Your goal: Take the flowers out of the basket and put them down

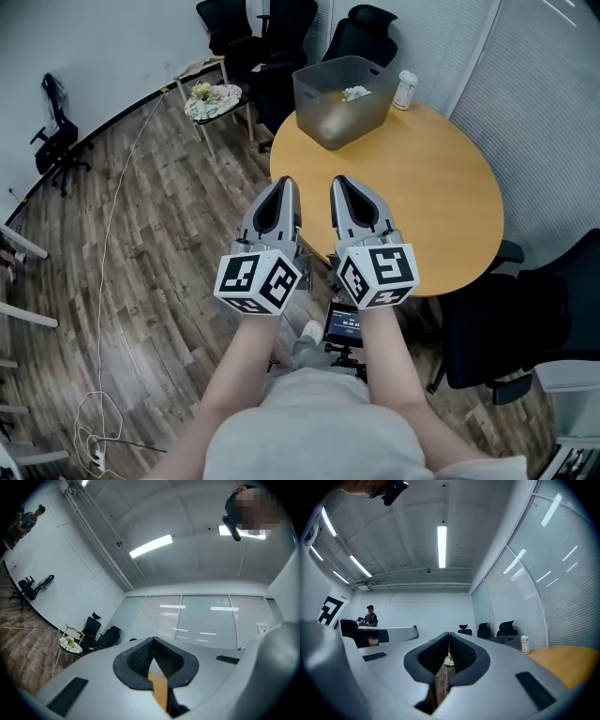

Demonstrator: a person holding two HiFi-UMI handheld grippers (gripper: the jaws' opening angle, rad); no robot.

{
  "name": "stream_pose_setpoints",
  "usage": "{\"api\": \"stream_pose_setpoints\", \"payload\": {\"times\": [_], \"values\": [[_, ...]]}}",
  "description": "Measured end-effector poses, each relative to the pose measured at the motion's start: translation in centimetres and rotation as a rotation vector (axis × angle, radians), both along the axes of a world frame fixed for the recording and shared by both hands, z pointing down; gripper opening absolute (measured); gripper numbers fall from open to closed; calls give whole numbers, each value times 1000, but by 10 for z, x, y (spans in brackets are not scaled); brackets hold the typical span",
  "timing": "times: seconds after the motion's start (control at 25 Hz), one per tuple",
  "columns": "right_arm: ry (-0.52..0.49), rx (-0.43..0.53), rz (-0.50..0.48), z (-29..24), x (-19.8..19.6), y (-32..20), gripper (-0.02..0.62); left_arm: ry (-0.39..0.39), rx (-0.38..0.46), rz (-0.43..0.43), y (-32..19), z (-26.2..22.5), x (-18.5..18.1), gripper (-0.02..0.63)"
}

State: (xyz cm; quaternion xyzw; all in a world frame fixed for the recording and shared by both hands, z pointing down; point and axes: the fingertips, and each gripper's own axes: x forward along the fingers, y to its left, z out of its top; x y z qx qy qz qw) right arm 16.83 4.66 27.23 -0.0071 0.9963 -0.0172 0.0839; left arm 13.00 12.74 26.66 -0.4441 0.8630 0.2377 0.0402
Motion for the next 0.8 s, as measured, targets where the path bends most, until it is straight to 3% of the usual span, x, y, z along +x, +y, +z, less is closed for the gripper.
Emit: {"api": "stream_pose_setpoints", "payload": {"times": [0.8], "values": [[75,55,65,20,-143,-49,25,37,4,62,-57,21,-155,5]]}}
